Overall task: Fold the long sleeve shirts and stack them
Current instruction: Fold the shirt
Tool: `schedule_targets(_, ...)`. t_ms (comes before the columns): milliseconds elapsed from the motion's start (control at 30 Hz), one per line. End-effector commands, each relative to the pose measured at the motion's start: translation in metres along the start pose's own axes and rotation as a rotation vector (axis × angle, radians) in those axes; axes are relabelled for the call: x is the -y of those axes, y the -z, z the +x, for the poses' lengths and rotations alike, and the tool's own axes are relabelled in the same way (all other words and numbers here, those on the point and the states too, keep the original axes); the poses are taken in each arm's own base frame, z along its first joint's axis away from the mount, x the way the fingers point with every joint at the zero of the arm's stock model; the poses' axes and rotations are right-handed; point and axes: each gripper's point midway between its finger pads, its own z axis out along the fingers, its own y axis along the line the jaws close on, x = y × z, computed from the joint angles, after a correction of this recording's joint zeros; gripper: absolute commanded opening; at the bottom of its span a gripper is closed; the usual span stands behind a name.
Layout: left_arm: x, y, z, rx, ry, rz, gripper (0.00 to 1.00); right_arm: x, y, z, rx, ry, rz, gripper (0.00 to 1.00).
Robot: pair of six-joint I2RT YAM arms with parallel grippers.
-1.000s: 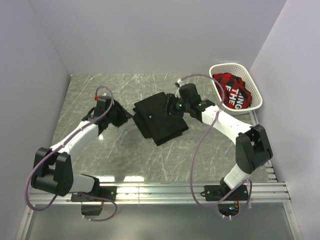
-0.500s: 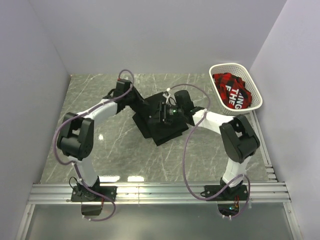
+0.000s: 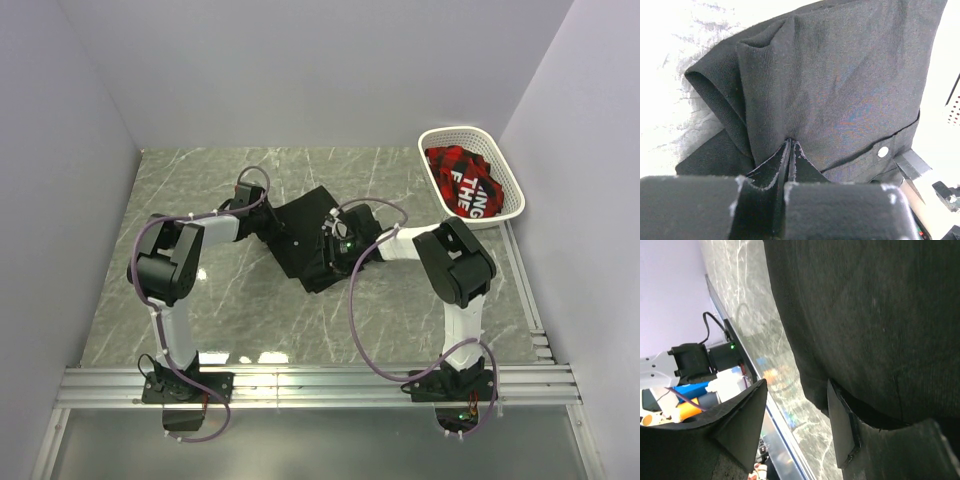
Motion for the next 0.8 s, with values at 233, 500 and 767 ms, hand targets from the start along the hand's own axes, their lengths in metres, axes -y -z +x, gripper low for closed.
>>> schedule_targets(233, -0.006, 0.02, -0.025, 0.1, -0.035, -0.056, 0.14, -0.007, 0.044, -0.006, 0.074, 0.058, 0.065, 0.59)
schedule_targets(500, 0.048, 0.077, -0.007, 0.137, -0.146, 0.029, 0.37, -0.026, 0.114, -0.06, 0.276, 0.105, 0.025, 0.6)
schedule_targets(767, 0.057, 0.069, 0.096, -0.124, -0.219, 0.065, 0.36, 0.005, 0.118, -0.101, 0.337, 0.001, 0.013, 0.58)
